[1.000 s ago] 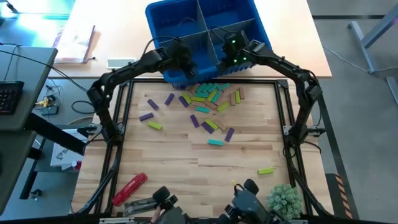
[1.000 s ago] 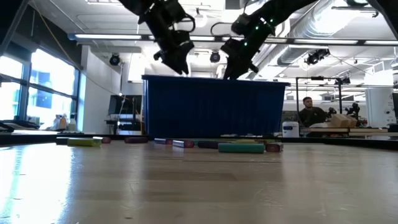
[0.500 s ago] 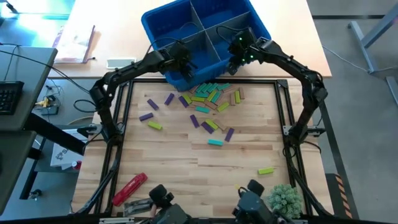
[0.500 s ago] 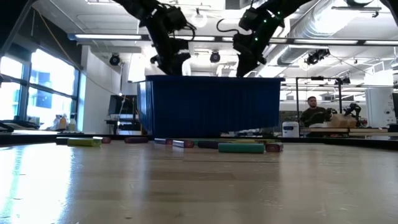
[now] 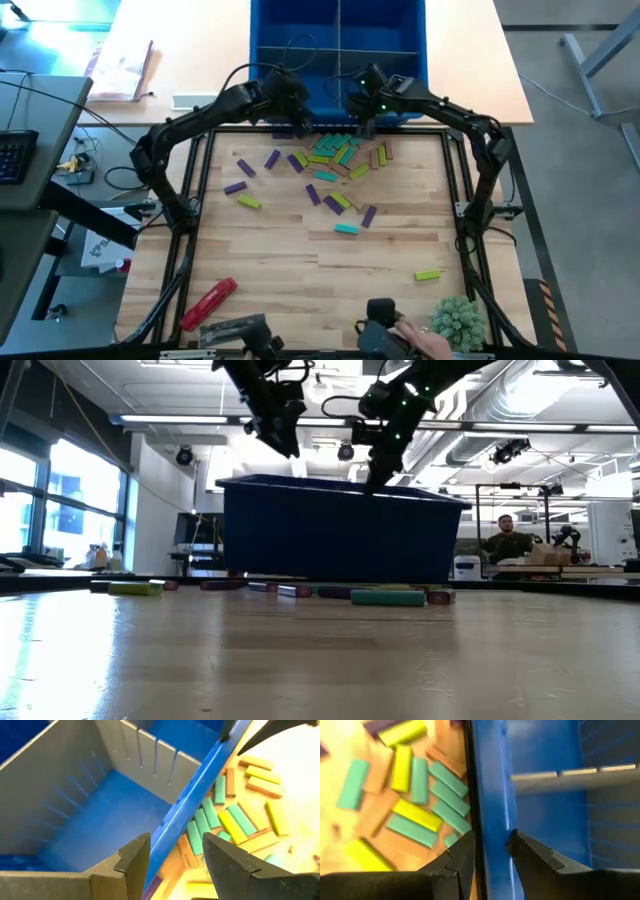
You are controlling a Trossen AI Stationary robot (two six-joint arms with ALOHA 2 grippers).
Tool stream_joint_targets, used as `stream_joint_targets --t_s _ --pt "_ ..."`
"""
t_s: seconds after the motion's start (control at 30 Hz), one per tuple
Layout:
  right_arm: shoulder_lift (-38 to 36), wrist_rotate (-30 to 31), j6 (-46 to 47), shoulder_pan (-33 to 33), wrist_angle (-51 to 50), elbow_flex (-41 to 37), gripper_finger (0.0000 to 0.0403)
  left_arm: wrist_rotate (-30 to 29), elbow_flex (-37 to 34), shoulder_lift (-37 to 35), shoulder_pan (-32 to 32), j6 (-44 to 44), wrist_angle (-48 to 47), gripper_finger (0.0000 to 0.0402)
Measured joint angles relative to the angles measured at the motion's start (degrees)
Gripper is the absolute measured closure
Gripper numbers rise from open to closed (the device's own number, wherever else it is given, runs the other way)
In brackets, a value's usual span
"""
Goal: Sort blocks
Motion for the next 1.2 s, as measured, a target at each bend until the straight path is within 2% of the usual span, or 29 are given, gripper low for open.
stream_joint_targets --t_s 0.2,0.43,0.7,0.93,1.1,1.2 --pt "0.62 1.28 1.42 -0.91 0.24 0.05 0.0288 -0.10 0.00 0.04 -1.28 -0.05 -0.14 0.0238" --pt "5.14 -2.12 2.35 -0.53 1.71 0.15 0.0287 -0.41 -1.03 -0.02 -1.28 -1.13 -1.04 0.0238" --pt "5.66 -0.77 1.15 0.81 4.74 0.15 0.0289 -4.92 -5.71 0.14 -0.28 -2.97 -1.87 0.0238" --pt "5.68 0.06 1.22 1.43 3.66 0.16 0.0286 -3.78 -12.12 0.98 1.32 -1.40 12.94 0.0238" --pt "5.38 1.61 3.82 2.11 3.17 0.11 0.0270 3.28 -16.91 1.13 2.80 3.55 19.51 0.0238" --pt "4.29 1.55 4.02 2.72 2.13 -0.01 0.0259 4.83 -19.32 1.13 3.38 8.84 21.60 0.0238"
